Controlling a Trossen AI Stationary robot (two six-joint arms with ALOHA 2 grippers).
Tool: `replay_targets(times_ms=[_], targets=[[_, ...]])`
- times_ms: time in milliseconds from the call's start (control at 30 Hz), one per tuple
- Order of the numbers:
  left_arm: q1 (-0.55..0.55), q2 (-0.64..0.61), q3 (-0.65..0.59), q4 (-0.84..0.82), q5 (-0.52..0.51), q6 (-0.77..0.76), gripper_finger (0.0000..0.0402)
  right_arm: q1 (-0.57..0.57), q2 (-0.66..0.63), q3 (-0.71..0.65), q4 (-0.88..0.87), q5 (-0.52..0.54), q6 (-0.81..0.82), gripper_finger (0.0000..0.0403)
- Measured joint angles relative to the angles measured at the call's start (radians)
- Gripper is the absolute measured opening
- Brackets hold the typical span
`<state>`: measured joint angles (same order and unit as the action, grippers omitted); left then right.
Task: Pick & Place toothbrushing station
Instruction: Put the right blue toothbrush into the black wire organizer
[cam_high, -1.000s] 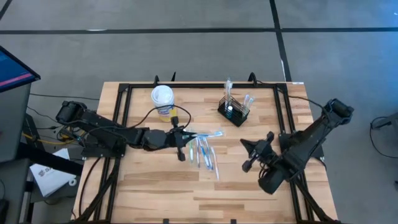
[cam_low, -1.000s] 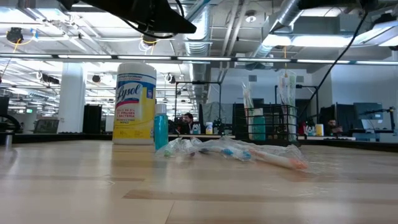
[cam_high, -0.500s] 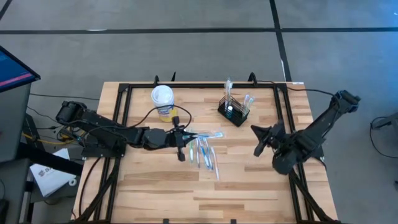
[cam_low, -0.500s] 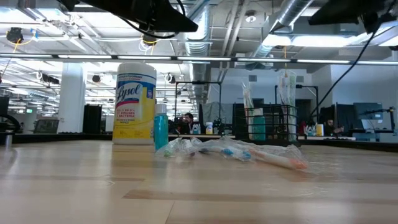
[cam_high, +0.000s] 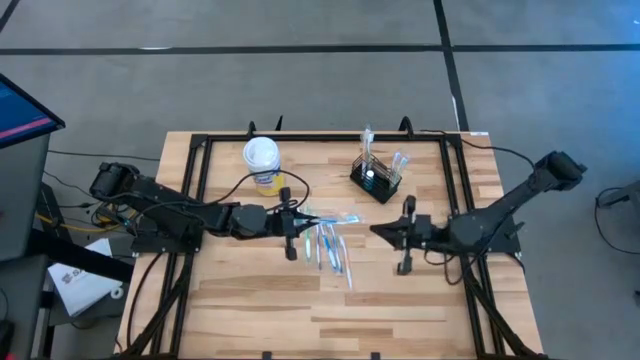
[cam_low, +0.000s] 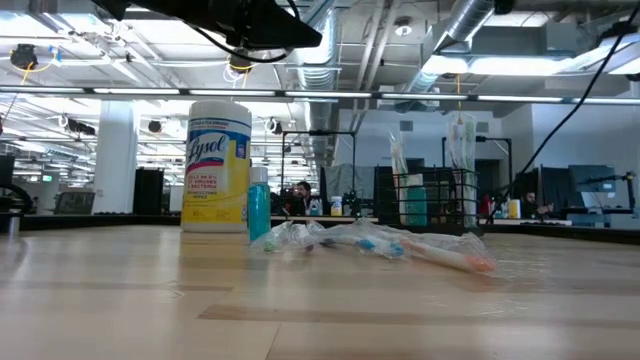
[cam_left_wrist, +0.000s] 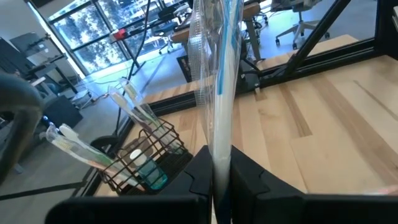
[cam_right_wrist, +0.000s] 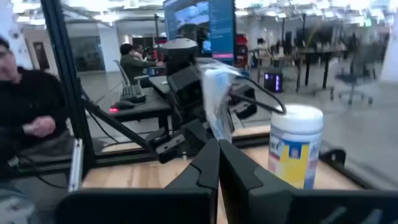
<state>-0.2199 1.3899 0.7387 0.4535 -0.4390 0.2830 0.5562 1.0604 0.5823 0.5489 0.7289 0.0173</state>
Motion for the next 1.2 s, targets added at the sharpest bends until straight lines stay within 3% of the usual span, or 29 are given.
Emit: replay_targets(times_ms=[233, 333, 533, 1067, 1200], targets=[[-0.002, 0.0, 0.0, 0.0, 0.001, 0.0, 0.0013, -0.099, 0.134, -0.003, 0.082, -0.088, -0.025, 0.0], [-0.002, 0.0, 0.0, 0.001, 0.0, 0.0, 0.0013, -0.109, 0.199, -0.003, 0.197, -0.155, -0.16, 0.0], [-0.003, 0.0, 0.0, 0.004, 0.0, -0.001, 0.0013, -0.092, 0.283, -0.002, 0.372, -0.155, -0.315, 0.0], [-0.003, 0.0, 0.0, 0.012, 0.0, -0.001, 0.0014, -0.146, 0.3, -0.002, 0.398, -0.127, -0.307, 0.0001], [-0.003, 0.0, 0.0, 0.012, 0.0, -0.001, 0.0014, -0.154, 0.3, -0.002, 0.4, -0.127, -0.307, 0.0026]])
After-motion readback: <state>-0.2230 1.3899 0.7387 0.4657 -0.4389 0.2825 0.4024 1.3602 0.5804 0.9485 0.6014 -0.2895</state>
